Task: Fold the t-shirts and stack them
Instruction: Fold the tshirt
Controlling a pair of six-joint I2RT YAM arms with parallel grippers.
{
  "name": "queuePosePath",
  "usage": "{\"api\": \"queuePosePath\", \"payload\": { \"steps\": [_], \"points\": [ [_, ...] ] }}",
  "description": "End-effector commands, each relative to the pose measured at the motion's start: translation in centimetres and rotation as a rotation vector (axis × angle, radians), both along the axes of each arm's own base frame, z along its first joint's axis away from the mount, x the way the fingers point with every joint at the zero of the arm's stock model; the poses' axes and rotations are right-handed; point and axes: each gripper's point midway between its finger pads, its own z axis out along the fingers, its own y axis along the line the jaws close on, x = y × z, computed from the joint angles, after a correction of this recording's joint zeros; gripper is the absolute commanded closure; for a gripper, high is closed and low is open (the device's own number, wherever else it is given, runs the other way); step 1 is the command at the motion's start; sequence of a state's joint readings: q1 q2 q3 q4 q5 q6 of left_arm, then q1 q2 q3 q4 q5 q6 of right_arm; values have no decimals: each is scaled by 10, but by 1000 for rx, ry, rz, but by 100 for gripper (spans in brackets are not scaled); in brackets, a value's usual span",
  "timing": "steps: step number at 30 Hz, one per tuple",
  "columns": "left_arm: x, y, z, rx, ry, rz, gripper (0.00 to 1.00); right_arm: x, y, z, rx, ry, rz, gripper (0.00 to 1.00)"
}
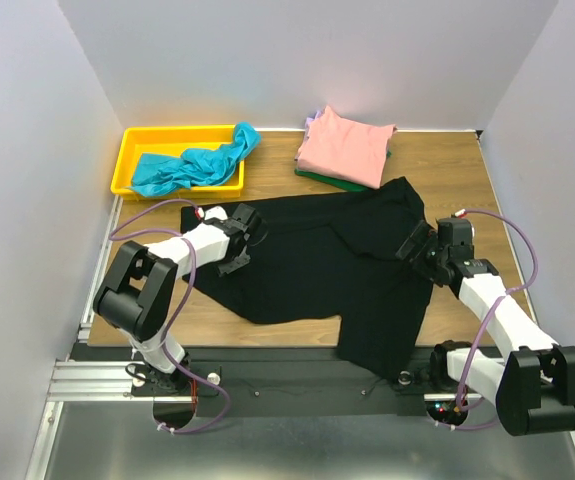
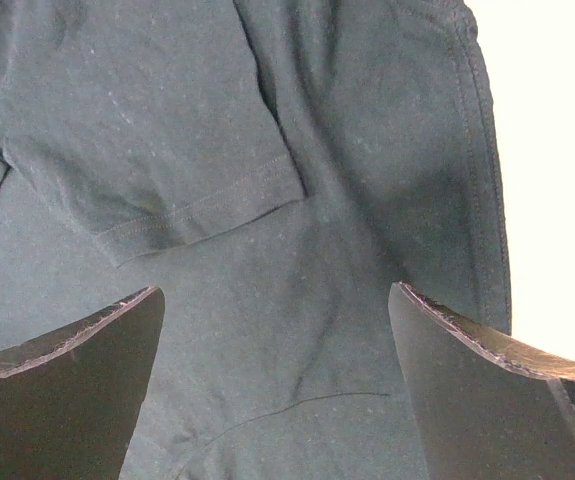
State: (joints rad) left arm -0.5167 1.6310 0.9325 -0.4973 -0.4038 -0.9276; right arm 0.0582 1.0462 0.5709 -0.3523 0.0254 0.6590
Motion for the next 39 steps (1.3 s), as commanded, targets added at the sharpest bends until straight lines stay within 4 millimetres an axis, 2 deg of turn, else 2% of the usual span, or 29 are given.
{"api": "queuePosePath", "payload": {
  "steps": [1, 2, 5, 13, 17, 21, 25, 30, 33, 34, 35, 36, 37, 38, 39],
  "points": [
    [-15, 22, 5, 95, 33, 45, 62, 10, -3, 12, -1, -47, -11, 0],
    [-17, 26, 6, 109, 32, 54, 62, 9, -4, 10, -5, -41, -16, 0],
    [-26, 34, 11, 126, 33, 71, 74, 8, -4, 6, -10, -28, -19, 0],
    [-38, 40, 14, 119, 33, 85, 76, 9, -13, -21, -46, 73, -61, 0],
    [-45, 43, 15, 112, 24, 81, 100, 8, -15, -28, -55, 96, -71, 0],
    [-46, 42, 19, 74, -19, 84, 100, 8, -14, -24, -50, 85, -67, 0],
    [-49, 42, 34, 25, -82, 99, 100, 7, -7, -13, -37, 40, -9, 0],
    [-60, 59, 47, 42, -139, 166, 100, 1, 14, 8, 9, -23, 88, 0],
    [-64, 65, 51, 32, -164, 208, 100, -11, 43, 17, -7, -15, 200, 0],
    [-66, 66, 51, 27, -167, 220, 100, -23, 66, 15, -10, 10, 291, 0],
    [-70, 67, 49, 22, -164, 244, 100, -32, 65, 11, -55, 51, 278, 0],
    [-72, 69, 48, 22, -162, 256, 100, -40, 74, 9, -76, 70, 307, 0],
    [-74, 71, 48, 20, -167, 275, 100, -53, 94, 8, -101, 89, 388, 0],
    [-77, 73, 46, 14, -173, 304, 100, -67, 90, 2, -160, 142, 388, 0],
    [-79, 77, 48, 24, -187, 328, 100, -84, 106, -1, -177, 160, 452, 0]
  ]
}}
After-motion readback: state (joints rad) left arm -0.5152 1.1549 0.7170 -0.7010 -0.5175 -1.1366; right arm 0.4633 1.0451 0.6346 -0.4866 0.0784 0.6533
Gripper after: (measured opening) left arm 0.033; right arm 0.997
